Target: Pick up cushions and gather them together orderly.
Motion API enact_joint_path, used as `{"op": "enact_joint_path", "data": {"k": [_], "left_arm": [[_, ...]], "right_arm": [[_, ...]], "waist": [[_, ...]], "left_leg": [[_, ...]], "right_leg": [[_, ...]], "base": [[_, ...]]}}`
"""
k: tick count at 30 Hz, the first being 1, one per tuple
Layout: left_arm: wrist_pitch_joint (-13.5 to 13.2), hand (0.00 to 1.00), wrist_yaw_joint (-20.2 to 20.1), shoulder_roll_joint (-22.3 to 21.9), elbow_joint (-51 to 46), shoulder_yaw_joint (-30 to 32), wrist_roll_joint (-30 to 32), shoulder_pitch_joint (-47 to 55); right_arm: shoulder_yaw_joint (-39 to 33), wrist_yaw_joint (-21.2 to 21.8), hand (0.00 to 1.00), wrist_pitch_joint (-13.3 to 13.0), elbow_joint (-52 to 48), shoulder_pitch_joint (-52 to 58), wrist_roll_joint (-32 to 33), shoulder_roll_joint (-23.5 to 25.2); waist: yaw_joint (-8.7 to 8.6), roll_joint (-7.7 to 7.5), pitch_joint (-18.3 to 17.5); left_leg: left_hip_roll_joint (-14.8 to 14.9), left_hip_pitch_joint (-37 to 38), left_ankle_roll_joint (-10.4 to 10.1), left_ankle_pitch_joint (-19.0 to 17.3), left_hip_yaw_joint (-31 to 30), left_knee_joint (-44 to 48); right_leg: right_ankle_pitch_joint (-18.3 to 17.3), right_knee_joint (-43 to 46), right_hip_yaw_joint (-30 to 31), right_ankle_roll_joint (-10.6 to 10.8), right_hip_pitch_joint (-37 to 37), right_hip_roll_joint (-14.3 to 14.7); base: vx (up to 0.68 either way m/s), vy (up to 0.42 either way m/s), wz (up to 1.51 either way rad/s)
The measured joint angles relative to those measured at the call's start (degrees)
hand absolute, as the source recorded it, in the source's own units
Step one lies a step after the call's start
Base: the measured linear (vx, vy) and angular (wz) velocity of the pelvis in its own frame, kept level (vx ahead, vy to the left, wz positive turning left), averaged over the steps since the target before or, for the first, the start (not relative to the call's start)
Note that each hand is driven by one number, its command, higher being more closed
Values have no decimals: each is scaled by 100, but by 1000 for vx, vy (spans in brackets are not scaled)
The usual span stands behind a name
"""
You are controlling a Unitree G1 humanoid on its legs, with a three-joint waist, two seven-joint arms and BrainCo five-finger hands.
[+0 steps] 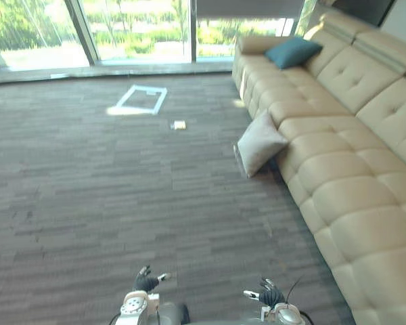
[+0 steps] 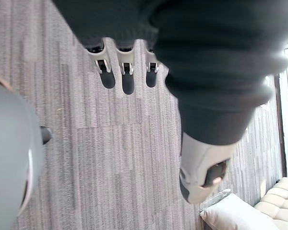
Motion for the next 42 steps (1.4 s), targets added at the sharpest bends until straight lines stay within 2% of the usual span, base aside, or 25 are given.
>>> {"op": "enact_joint_path", "data": {"k": [3,4,6,7,8,10,11,12,13,15,19,21,22,23,24,26,27,28,29,32,34,36,38,39,42], "left_arm": [[78,0,-15,-110,6,-69,8,-28],[98,0,-23,-173,2,-68,9,-46],[96,0,-32,-291,-14,-20,21,-39],[102,0,-32,-344,-12,19,23,-18],[100,0,-38,-453,-12,165,41,10],[97,0,-54,-624,-35,344,132,3],[99,0,-56,-706,-67,507,132,-33],[100,0,-53,-763,-96,649,131,23],[95,0,-53,-791,-205,709,127,23],[85,0,-64,-750,-374,685,128,24],[34,0,-49,-729,-549,664,119,27],[-31,0,-33,-682,-517,517,119,33],[-44,0,-25,-656,-516,430,114,52],[-50,0,-23,-580,-509,416,110,52],[-50,0,-23,-516,-506,430,111,61],[-30,0,-12,-351,-464,451,110,85],[-31,0,-12,-323,-461,453,113,78],[-26,0,-9,-272,-461,443,110,55],[4,0,2,-262,-430,442,110,22],[91,0,9,-264,-250,328,114,0],[97,0,-4,-292,-207,265,114,3],[102,0,-20,-309,-136,194,116,-42],[117,0,-29,-327,-115,158,122,-50],[119,0,-35,-361,-96,163,126,-44],[113,0,-80,-584,-44,186,142,-110]], "right_arm": [[-51,2,0,-56,-130,-62,3,-49],[-55,2,0,-61,-135,-69,16,-55],[-56,1,0,-57,-137,-78,26,-32],[-51,1,0,-56,-161,-78,24,-39],[-55,-5,0,-32,-202,-99,10,-75],[-70,-3,0,31,-226,-168,-29,-170],[-54,0,0,62,-263,-163,-21,-203],[-11,0,0,72,-284,-162,-21,-222],[4,-8,0,77,-308,-177,-14,-190],[9,-10,0,97,-304,-193,-7,-52],[-12,-20,0,122,-288,-156,22,172],[-36,-39,0,116,-192,-165,22,178],[-24,-50,0,112,-80,-164,20,126],[-18,-71,0,131,8,-196,14,120],[-20,-83,0,132,24,-157,5,209],[34,-89,0,124,-73,-35,-16,280],[42,-91,0,125,-89,-39,-17,321],[34,-109,0,124,-118,-55,-13,367],[23,-110,0,113,-121,-54,-14,366],[85,-109,0,84,-351,-45,-13,351],[150,-102,0,3,-349,-83,-14,341],[144,-97,0,2,-305,-212,-14,322],[80,-98,0,1,-311,-263,-14,319],[-17,-101,0,-1,-302,-255,-14,312],[-202,-112,0,1,-326,-284,-17,203]], "waist": [[-114,76,30],[-118,99,16],[-126,76,-7],[-154,95,-39],[-174,245,-99],[-179,471,-115],[-191,581,-97],[-173,597,-67],[-163,670,13],[-77,543,74],[4,416,61],[21,422,24],[79,514,-2],[154,441,-44],[191,296,-157],[204,-33,-366],[217,-93,-331],[201,-168,-263],[172,-126,-192],[51,-60,-96],[-9,-34,-109],[-22,11,-81],[-35,41,-48],[-67,54,-34],[-92,310,-33]], "left_leg": [[123,595,-2,-294,-237,-339],[169,733,-66,-392,-306,-399],[165,1182,-223,-665,-528,-546],[202,1296,-228,-711,-594,-559],[312,1340,-261,-683,-600,-312],[572,903,-473,-560,-584,1120],[801,319,-947,-50,-641,2594],[942,-97,-1215,433,-779,3518],[1256,-635,-1262,483,-684,4791],[1439,-1073,-1000,234,-323,5243],[1457,-2032,-656,-139,435,3384],[929,-2111,-829,250,-212,1020],[801,-2171,-1058,481,-813,275],[632,-2186,-945,1061,-1100,453],[431,-2153,-850,1137,-1102,584],[352,-2060,-506,786,-596,919],[344,-1936,-449,659,-446,977],[320,-1670,-332,510,-271,937],[314,-1416,-315,358,-221,845],[402,-214,-240,-29,-14,340],[453,250,-294,-45,118,-98],[556,460,-441,-111,283,-338],[602,740,-533,-163,484,-554],[615,919,-599,-206,529,-585],[807,1090,-822,-64,492,-102]], "right_leg": [[-373,-1643,-551,-135,-814,374],[-225,-2627,-721,-154,-886,453],[596,-4509,-703,-241,-915,608],[870,-4372,-635,-353,-888,644],[793,-3912,-641,-608,-929,686],[308,-3550,-821,-752,-756,738],[84,-3621,-925,-852,-435,811],[-26,-3755,-931,-886,-174,916],[-172,-4054,-912,-952,405,1099],[-292,-4478,-806,-960,1157,1141],[-363,-5438,-590,-822,2244,997],[-522,-5644,-433,-636,2478,875],[-690,-5661,-243,-554,2507,906],[-958,-5501,-3,-493,2535,798],[-1110,-5374,189,-478,2526,618],[-1061,-4201,602,-301,1986,324],[-955,-3476,693,-167,1681,295],[-503,-2248,709,124,1112,211],[-365,-1497,663,177,735,146],[-605,-595,-174,-94,129,118],[-779,-1361,-720,-223,-291,180],[-595,-2720,-1248,-320,-677,295],[162,-4206,-1752,-435,-749,388],[928,-4400,-1820,-837,-646,409],[192,-3643,-1777,-1080,-632,517]], "base": [[474,-44,42],[730,-144,61],[805,-210,65],[596,-150,54],[583,-144,37],[773,-228,28],[712,-225,12],[710,-183,-10],[673,-131,-22],[661,-112,-31],[503,-20,-35],[542,174,-42],[563,333,-85],[494,336,-102],[558,295,-104],[563,228,-95],[497,239,-88],[371,193,-70],[439,224,-67],[396,146,-37],[354,25,-24],[449,-32,-34],[522,-95,-28],[657,-141,-30],[522,-162,-29]]}}
